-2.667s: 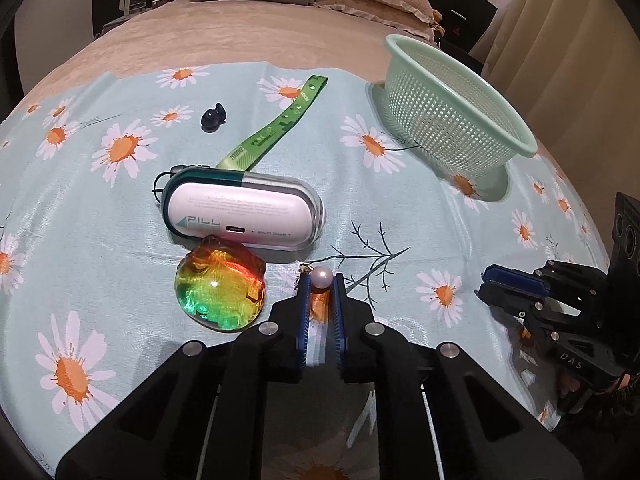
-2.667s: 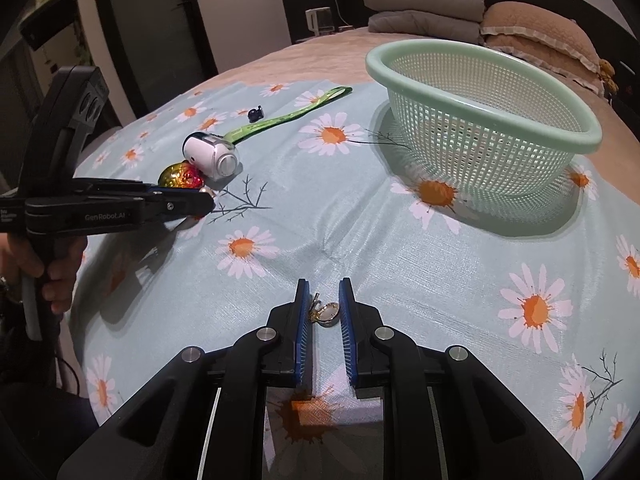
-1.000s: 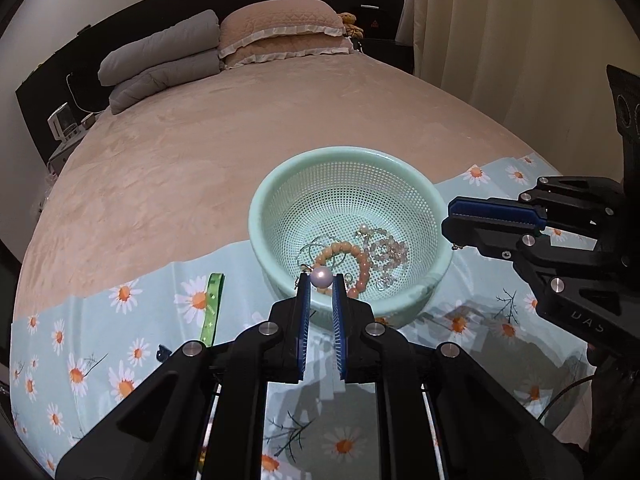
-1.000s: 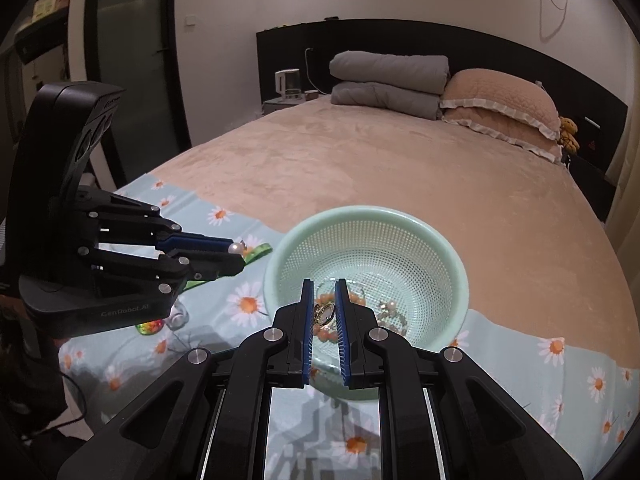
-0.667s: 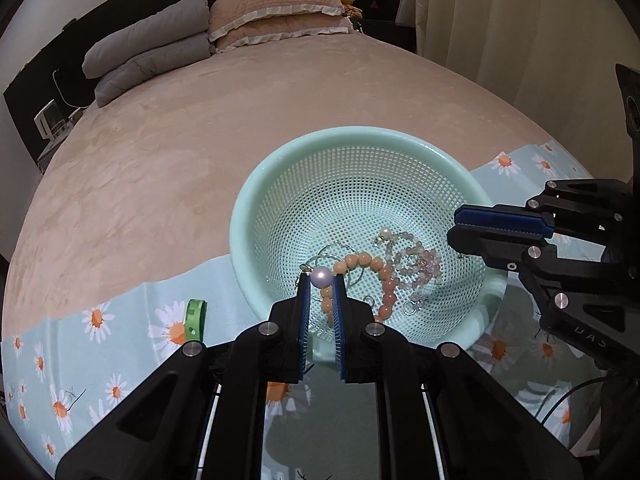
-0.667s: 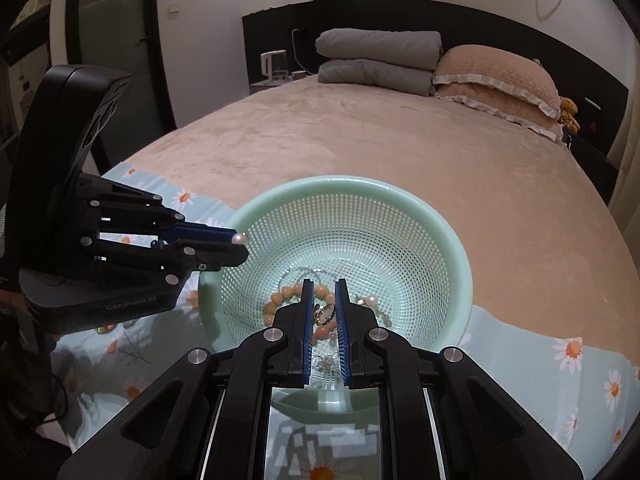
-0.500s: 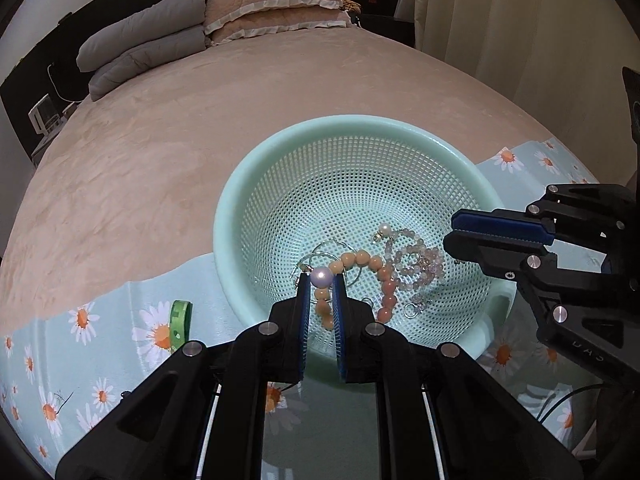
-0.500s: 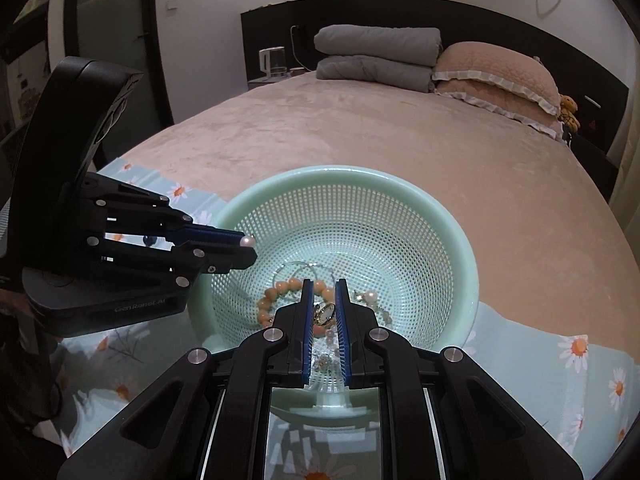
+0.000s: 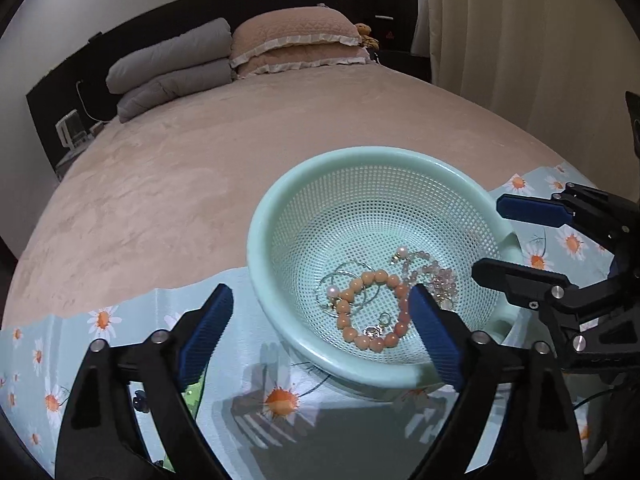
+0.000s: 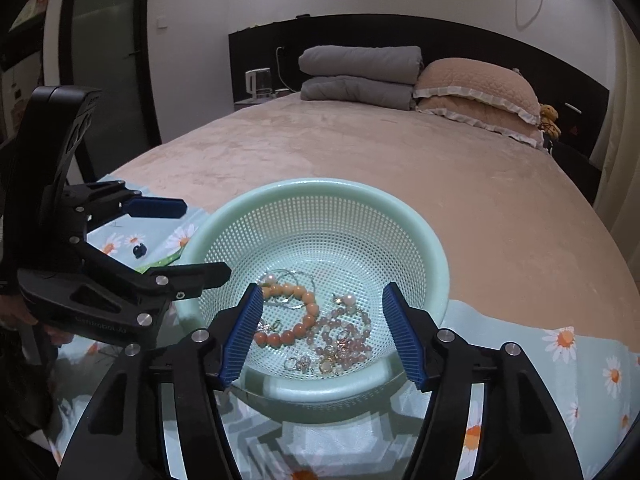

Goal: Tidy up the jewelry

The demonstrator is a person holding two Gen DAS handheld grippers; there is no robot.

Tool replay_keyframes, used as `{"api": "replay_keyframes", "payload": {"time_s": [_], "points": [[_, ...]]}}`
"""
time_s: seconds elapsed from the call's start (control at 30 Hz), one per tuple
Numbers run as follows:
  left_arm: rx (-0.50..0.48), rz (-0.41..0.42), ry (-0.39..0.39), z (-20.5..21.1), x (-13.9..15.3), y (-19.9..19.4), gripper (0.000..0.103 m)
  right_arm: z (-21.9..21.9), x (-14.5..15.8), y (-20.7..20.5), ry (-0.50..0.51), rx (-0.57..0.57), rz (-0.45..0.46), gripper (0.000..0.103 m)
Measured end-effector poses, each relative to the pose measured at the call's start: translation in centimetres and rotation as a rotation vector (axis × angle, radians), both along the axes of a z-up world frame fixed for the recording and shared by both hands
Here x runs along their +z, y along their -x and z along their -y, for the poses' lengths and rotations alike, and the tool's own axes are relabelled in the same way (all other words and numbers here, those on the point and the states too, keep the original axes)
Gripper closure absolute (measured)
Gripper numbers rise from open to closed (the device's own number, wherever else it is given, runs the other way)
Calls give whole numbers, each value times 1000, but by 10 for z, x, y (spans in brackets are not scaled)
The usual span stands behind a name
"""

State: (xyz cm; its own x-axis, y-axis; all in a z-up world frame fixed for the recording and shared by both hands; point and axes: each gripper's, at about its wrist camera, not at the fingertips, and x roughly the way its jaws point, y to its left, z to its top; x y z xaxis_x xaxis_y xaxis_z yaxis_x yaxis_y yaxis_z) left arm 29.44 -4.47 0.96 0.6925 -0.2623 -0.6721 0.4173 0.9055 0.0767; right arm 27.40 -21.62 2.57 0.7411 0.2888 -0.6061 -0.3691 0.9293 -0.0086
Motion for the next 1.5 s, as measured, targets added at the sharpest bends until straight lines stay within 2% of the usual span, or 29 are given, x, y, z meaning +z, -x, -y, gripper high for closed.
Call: {"api": "replay_keyframes", "payload": {"time_s": [0.07,0.13,0.27,0.37,0.47,0.63,0.67,0.8,0.9,1.1,1.5], "points": [[21,39,9,-2,0,5,6,2,0,5,0,-9,25,37],[52,62,39,-6,-3,7,6,8,-1,10,-21,-28,59,33],[124,125,85,-14,-13,9,6,22,-5,25,-106,-68,163,18],[146,135,95,-15,-24,11,6,28,-11,28,-157,-85,170,18],[165,131,115,-15,-34,15,6,30,-20,34,-157,-117,211,17],[219,188,159,-26,-34,26,6,30,-27,49,-147,-122,297,14],[225,197,161,-27,-35,28,6,28,-30,51,-139,-122,297,10],[205,201,190,-29,-37,34,6,18,-38,44,-91,-105,237,9],[206,229,193,-29,-35,39,6,15,-39,47,-73,-100,258,9],[194,263,165,-22,-36,46,6,20,-40,56,-114,-99,283,9],[189,280,131,-18,-36,48,6,16,-40,58,-96,-96,290,8]]}}
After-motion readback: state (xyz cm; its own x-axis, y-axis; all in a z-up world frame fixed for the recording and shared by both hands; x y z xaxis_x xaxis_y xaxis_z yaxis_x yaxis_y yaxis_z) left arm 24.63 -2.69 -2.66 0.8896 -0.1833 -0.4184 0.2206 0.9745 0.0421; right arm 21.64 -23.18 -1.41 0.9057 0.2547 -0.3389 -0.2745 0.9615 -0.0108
